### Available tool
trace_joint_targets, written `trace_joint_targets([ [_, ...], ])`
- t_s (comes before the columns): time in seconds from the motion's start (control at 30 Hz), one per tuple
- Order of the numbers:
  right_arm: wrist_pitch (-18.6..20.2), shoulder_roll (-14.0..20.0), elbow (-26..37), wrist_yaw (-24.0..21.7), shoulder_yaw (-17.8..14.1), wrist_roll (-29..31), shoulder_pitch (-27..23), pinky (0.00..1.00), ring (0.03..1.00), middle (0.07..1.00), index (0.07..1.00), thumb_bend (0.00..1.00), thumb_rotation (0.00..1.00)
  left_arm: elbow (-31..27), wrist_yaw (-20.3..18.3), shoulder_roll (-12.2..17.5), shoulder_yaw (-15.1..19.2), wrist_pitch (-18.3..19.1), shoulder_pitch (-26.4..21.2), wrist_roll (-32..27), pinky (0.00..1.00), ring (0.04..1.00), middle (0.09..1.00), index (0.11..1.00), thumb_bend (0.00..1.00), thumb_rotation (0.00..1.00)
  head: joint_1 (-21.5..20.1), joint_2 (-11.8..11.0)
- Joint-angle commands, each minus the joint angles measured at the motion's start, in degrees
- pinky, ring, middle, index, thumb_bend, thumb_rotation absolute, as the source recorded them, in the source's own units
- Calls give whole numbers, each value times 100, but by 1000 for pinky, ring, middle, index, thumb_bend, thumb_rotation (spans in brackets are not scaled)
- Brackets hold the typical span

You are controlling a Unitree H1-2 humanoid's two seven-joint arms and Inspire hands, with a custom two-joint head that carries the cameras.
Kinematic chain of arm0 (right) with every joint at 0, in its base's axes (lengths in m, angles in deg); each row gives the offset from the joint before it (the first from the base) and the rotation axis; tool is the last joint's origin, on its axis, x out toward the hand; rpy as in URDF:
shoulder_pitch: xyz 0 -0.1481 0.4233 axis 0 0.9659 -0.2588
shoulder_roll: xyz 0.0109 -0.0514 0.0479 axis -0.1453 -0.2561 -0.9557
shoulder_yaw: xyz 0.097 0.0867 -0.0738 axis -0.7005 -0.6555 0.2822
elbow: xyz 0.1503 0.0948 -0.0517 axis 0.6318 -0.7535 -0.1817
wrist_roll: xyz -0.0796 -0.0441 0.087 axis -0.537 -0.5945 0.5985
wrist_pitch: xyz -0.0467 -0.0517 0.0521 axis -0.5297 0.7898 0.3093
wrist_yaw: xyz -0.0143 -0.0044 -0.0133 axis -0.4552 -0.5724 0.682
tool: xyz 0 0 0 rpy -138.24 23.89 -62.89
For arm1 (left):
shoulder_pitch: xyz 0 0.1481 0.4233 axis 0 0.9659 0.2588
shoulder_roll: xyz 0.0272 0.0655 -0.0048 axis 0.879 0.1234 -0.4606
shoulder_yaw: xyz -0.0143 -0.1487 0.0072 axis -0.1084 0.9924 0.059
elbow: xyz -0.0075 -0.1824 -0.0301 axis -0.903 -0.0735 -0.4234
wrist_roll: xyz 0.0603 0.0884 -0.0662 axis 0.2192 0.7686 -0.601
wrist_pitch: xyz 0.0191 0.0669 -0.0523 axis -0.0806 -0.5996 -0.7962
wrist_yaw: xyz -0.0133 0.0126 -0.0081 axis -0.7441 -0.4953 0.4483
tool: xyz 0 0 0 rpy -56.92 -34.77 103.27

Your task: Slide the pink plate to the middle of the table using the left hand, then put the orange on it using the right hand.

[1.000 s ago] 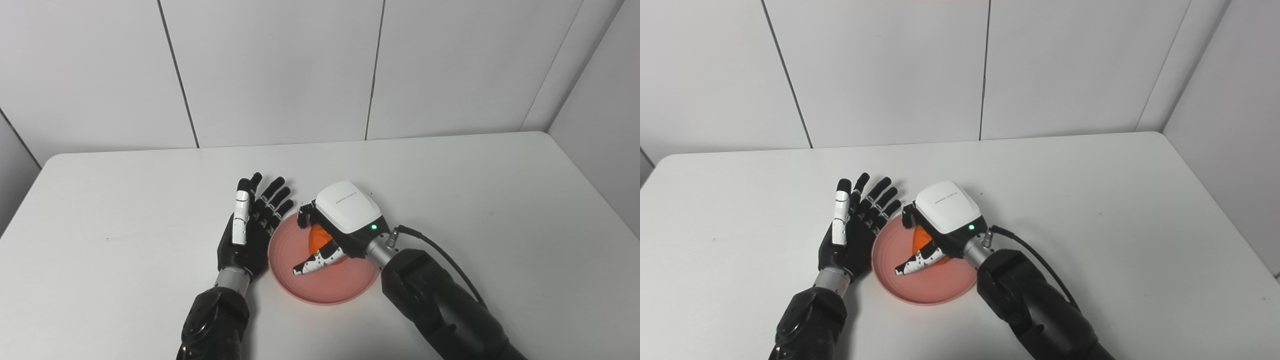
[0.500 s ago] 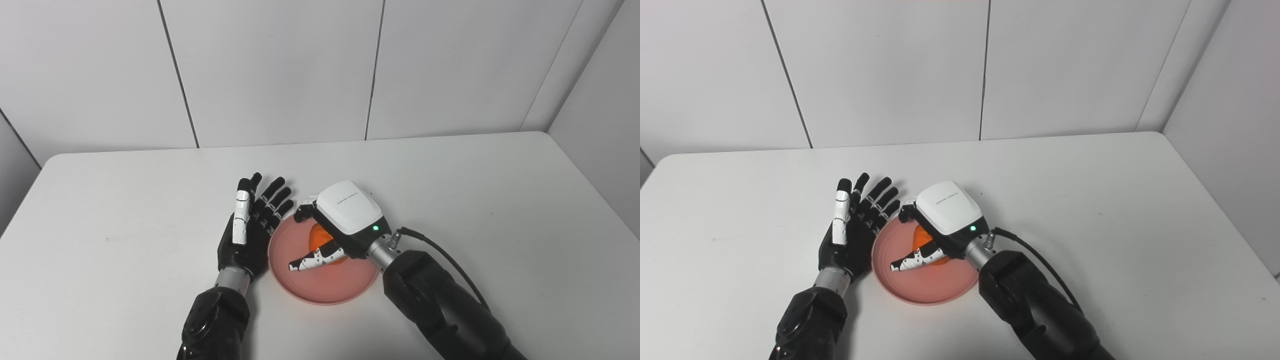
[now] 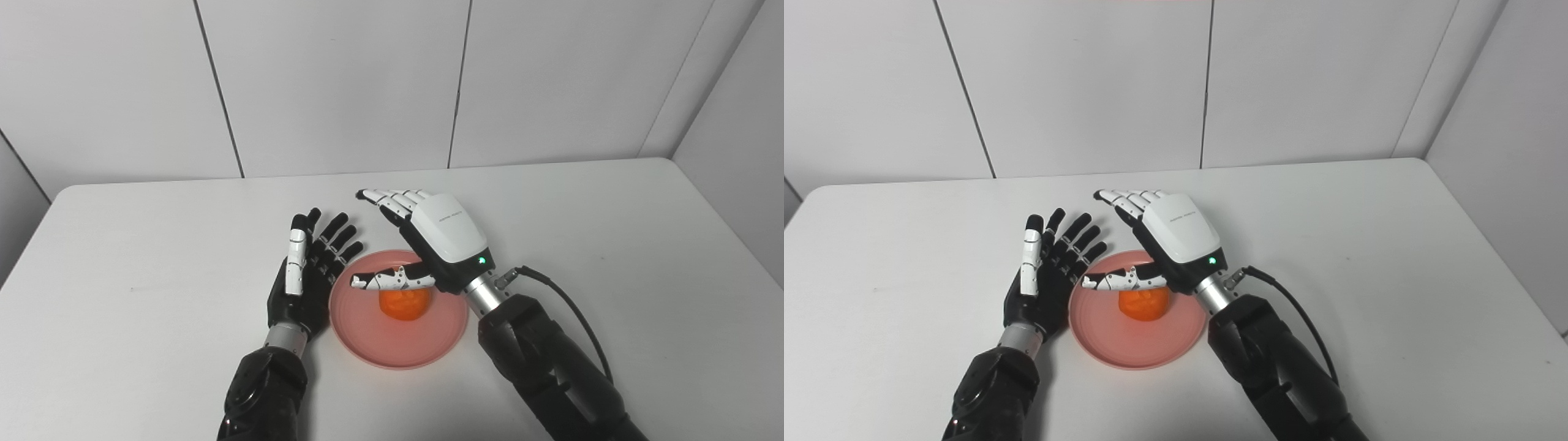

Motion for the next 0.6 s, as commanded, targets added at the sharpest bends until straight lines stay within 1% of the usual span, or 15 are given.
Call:
trace_joint_targets([
  [0.0, -270, -79, 39, 380, -185, 158, -81, 977, 972, 935, 925, 900, 1000, 168, 100, -20, 15, 278, 57, 22, 839, 876, 873, 1000, 790, 727, 1, 2],
  [0.1, -306, -305, -47, 566, -519, 685, -3, 999, 999, 976, 959, 885, 1000, 149, 139, -43, 54, 259, 58, 3, 855, 888, 870, 1000, 796, 708, 0, 7],
  [0.17, -257, -450, -65, 601, -712, 972, 52, 1000, 1000, 979, 968, 860, 1000, 151, 149, -49, 55, 181, 54, 50, 861, 891, 872, 1000, 795, 707, 0, 7],
  [0.2, -197, -582, -38, 491, -879, 1401, 100, 1000, 1000, 980, 972, 847, 1000, 184, 108, -25, 6, -24, 54, 166, 864, 893, 872, 1000, 794, 708, 0, 7],
  [0.23, -159, -672, -16, 401, -994, 1708, 132, 1000, 1000, 990, 977, 852, 1000, 211, 76, -8, -29, -171, 54, 251, 869, 899, 895, 1000, 777, 724, 0, 7],
  [0.27, -96, -777, 30, 287, -1136, 2106, 176, 1000, 1000, 995, 979, 854, 1000, 270, 79, 5, -67, -437, 47, 402, 872, 902, 907, 1000, 769, 732, 0, 7],
  [0.33, -55, -889, 70, 153, -1311, 2548, 217, 1000, 1000, 1000, 995, 783, 1000, 363, 90, 16, -107, -788, 33, 592, 890, 915, 930, 988, 782, 728, 0, 7],
  [0.4, -94, -1012, 27, 81, -1517, 3052, 228, 1000, 999, 1000, 997, 764, 1000, 461, 104, 42, -153, -1122, 14, 804, 909, 929, 940, 985, 796, 731, 0, 7],
  [0.43, -61, -1083, 15, 46, -1629, 3310, 235, 1000, 1000, 1000, 999, 765, 1000, 497, 139, 49, -168, -1244, 8, 912, 927, 939, 946, 982, 810, 736, 0, 7],
  [0.53, 121, -1263, 34, -30, -1909, 3872, 275, 1000, 1000, 1000, 1000, 853, 1000, 560, 274, 31, -193, -1592, 22, 1206, 975, 970, 964, 970, 866, 738, 71, 23],
  [0.57, 164, -1300, 33, -71, -1982, 4045, 292, 1000, 1000, 1000, 1000, 869, 1000, 585, 314, 22, -202, -1725, 30, 1307, 990, 984, 976, 975, 858, 752, 83, 24],
])
